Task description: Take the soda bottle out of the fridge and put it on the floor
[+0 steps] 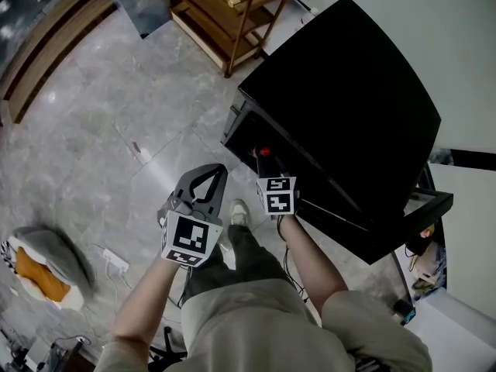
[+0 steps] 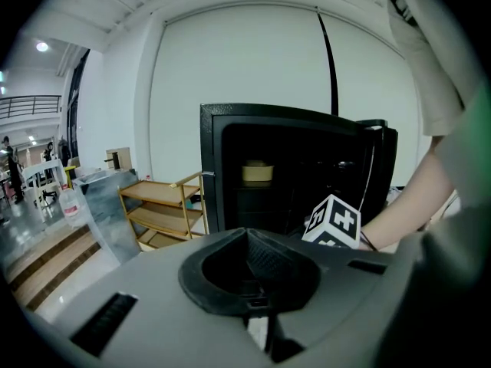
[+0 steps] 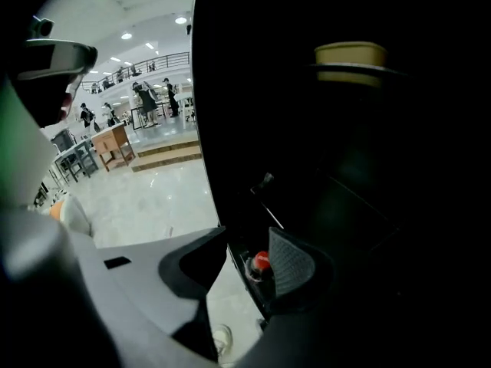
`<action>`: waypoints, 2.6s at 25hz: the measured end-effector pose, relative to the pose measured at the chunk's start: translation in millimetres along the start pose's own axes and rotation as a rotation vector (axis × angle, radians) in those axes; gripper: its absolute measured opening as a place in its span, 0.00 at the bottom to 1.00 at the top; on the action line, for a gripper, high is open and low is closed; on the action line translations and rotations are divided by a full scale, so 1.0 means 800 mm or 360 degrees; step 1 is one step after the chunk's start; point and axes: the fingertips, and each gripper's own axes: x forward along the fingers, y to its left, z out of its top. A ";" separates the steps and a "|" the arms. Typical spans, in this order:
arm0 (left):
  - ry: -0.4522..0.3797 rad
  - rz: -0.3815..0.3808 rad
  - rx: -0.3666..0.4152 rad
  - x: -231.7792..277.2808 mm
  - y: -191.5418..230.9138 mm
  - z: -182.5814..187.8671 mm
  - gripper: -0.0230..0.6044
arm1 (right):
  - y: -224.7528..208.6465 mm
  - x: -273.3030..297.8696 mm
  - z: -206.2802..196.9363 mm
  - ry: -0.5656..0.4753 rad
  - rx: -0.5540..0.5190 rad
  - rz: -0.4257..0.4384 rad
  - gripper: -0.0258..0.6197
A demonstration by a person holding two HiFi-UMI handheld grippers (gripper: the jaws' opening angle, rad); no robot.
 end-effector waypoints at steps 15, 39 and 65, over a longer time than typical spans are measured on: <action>0.0105 -0.0024 -0.0115 0.052 0.020 -0.078 0.05 | -0.027 0.115 -0.069 0.0218 0.0097 -0.0077 0.28; 0.0185 -0.0021 -0.0082 0.044 0.023 -0.109 0.05 | -0.023 0.140 -0.106 0.0319 0.0017 0.0000 0.22; 0.0053 0.0237 -0.0095 -0.139 0.059 -0.014 0.05 | 0.057 -0.129 0.114 -0.0123 -0.0215 0.0209 0.22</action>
